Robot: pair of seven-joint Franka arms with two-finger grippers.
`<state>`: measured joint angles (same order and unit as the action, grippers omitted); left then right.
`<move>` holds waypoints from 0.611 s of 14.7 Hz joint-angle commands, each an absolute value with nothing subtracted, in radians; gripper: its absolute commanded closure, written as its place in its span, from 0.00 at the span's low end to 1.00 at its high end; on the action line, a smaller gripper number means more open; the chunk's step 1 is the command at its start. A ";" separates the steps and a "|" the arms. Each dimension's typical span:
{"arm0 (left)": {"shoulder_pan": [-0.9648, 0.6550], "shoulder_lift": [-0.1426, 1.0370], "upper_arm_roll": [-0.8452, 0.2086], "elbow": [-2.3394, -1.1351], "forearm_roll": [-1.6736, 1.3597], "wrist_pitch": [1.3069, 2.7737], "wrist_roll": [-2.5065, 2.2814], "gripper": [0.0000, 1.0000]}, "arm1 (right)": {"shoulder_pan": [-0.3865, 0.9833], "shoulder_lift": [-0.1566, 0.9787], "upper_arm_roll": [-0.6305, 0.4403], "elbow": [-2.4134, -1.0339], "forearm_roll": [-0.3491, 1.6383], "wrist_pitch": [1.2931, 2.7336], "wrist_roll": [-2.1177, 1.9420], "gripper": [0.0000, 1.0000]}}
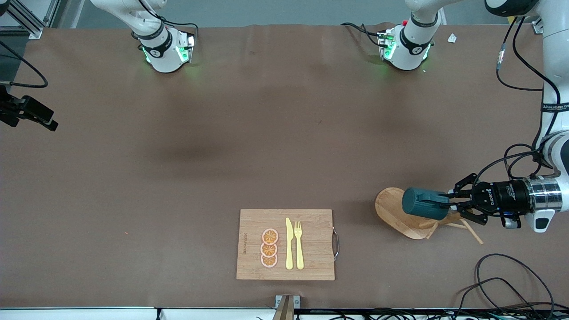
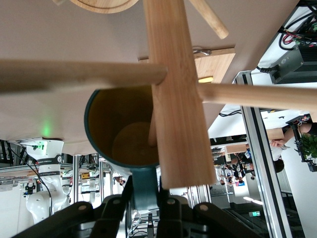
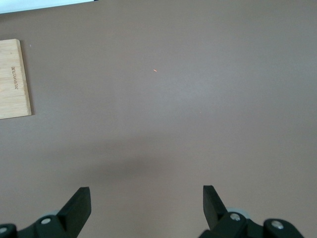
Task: Pass cup and hang on rack
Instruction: 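Hang the mug handle onto a rack peg with the left gripper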
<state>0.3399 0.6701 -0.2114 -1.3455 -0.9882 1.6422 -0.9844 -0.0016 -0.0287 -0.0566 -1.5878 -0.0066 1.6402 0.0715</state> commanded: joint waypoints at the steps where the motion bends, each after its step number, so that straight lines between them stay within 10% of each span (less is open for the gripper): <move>1: 0.348 0.681 -0.212 -1.328 -0.994 1.620 -0.957 0.99 | -0.002 -0.044 -0.055 -1.598 -0.011 1.652 0.075 0.00; 9: 0.367 0.692 -0.212 -1.325 -0.997 1.624 -0.940 0.98 | -0.002 -0.044 -0.055 -1.592 -0.014 1.652 0.075 0.00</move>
<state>0.3568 0.6830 -0.2061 -1.3443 -0.9882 1.6422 -0.9463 -0.0016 -0.0287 -0.0569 -1.5863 -0.0066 1.6492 0.0715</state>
